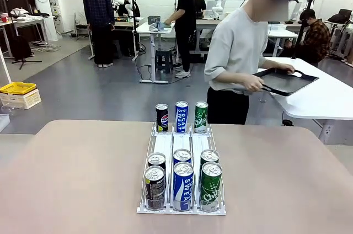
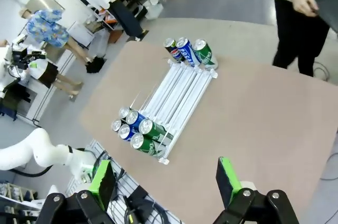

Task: Retrieve and hand over the desired beverage to the person.
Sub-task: Pick up a can of the same type that the person held from the Automatic Can Dispenser.

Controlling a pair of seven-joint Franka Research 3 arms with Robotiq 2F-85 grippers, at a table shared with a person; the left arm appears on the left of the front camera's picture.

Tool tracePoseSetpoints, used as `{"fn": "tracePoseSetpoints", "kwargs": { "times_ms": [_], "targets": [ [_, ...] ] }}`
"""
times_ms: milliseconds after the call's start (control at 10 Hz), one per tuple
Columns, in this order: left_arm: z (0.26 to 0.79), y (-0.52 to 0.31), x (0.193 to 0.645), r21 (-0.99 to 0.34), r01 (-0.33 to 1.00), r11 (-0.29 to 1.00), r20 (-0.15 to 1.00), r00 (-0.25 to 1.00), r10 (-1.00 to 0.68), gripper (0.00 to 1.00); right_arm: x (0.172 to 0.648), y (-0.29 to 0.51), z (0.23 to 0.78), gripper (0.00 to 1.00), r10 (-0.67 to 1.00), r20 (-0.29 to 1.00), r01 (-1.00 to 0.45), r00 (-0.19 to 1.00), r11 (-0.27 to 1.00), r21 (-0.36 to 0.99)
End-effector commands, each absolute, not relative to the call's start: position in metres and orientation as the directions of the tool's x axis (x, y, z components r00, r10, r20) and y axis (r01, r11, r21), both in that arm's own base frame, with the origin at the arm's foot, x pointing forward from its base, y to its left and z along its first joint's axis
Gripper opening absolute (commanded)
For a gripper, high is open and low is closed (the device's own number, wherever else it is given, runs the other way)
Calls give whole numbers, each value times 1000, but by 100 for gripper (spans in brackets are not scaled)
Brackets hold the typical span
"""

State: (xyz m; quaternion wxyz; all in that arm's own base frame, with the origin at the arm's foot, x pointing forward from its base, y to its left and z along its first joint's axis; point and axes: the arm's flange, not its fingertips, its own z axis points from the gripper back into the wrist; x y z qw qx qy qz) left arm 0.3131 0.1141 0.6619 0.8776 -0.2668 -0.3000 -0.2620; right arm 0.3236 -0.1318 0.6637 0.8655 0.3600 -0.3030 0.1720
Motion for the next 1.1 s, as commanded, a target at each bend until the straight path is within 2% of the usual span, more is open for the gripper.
{"fn": "tracePoseSetpoints", "kwargs": {
  "times_ms": [0,1000],
  "targets": [
    [664,118,299,-335,590,734,669,698,-256,100,307,-133,671,100,67,670,-526,740,679,513],
    [664,123,304,-312,603,734,668,689,-282,100,316,-134,668,100,69,651,-509,756,687,518]
  ]
}}
